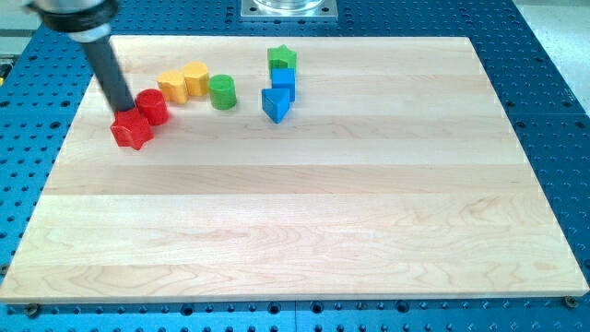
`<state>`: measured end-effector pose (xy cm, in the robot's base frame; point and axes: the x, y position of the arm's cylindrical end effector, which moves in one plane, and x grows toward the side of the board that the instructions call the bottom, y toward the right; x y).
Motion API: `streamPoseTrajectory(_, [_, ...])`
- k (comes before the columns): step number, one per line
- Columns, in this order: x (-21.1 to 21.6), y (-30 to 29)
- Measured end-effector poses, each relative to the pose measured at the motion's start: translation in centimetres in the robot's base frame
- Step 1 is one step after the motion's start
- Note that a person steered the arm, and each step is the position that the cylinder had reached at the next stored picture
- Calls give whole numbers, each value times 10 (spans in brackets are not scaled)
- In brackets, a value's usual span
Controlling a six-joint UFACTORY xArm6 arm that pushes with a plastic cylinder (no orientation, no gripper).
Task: Push the red star into the red circle
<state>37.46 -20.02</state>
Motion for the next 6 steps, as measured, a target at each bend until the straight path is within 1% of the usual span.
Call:
streamPoseTrajectory(1, [-9,7])
streamPoseTrajectory(2, [-11,-42])
streamPoseTrajectory(3, [32,-84])
streamPoseTrajectory(4, [57,-38])
streamPoseTrajectory(5, [64,42])
streamPoseTrajectory(6, [64,28])
